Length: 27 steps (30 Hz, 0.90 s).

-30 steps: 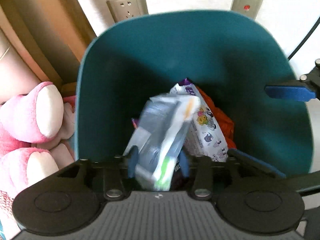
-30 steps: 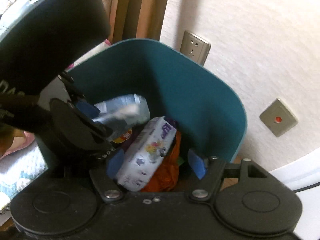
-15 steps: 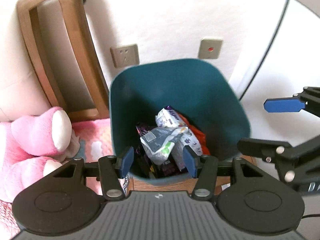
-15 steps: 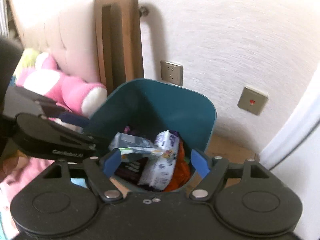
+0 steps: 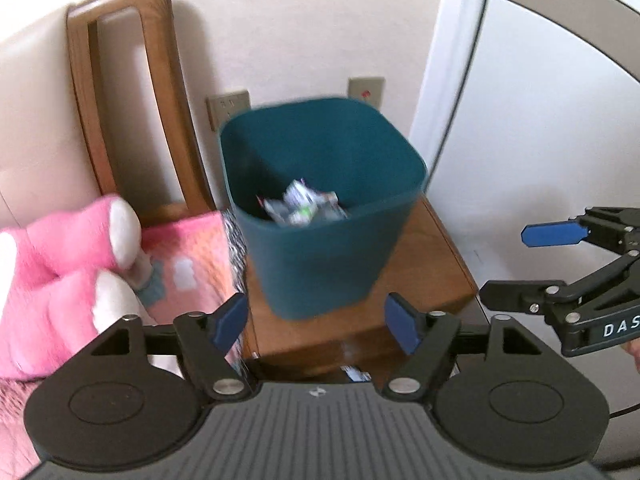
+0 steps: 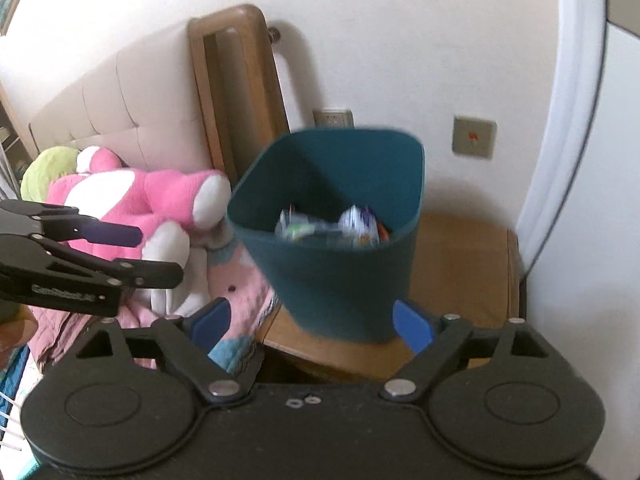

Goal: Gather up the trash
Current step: 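Lower both open tools toward the white tissues and orange mesh on floor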

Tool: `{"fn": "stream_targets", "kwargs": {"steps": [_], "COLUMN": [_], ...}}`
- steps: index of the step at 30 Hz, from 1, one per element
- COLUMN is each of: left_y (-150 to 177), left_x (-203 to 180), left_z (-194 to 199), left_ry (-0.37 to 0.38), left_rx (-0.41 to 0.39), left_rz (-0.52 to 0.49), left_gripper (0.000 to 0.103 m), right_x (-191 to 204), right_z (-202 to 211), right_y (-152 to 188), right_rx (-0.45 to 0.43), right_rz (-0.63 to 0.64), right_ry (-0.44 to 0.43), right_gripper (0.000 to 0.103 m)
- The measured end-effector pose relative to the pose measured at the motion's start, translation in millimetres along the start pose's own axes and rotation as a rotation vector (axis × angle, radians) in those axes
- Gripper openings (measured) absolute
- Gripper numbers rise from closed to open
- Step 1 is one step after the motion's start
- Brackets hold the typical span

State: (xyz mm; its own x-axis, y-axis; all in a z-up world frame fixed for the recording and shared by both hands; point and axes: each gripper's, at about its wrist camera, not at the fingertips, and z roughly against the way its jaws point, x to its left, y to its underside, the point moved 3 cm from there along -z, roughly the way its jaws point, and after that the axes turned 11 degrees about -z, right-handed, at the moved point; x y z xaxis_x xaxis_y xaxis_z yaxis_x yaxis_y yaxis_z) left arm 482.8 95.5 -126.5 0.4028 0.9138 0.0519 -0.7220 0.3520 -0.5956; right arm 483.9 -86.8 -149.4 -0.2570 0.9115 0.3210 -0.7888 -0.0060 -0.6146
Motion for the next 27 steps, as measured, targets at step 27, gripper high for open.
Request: {"fn": "stream_targets", "kwargs": {"steps": [27], "left_y": [249], "left_x": [-87], "left_z": [-301], "left_ry": [0.068], "left_rx": [0.342], "left_rz": [0.176], "left_gripper": [0.092], "right_x": [-145], "right_z": [-263], "right_y": [219], "right_rx": [0.310], "right_rz": [-0.018], "right_ry": [0.076], "right_gripper": [0.103]}}
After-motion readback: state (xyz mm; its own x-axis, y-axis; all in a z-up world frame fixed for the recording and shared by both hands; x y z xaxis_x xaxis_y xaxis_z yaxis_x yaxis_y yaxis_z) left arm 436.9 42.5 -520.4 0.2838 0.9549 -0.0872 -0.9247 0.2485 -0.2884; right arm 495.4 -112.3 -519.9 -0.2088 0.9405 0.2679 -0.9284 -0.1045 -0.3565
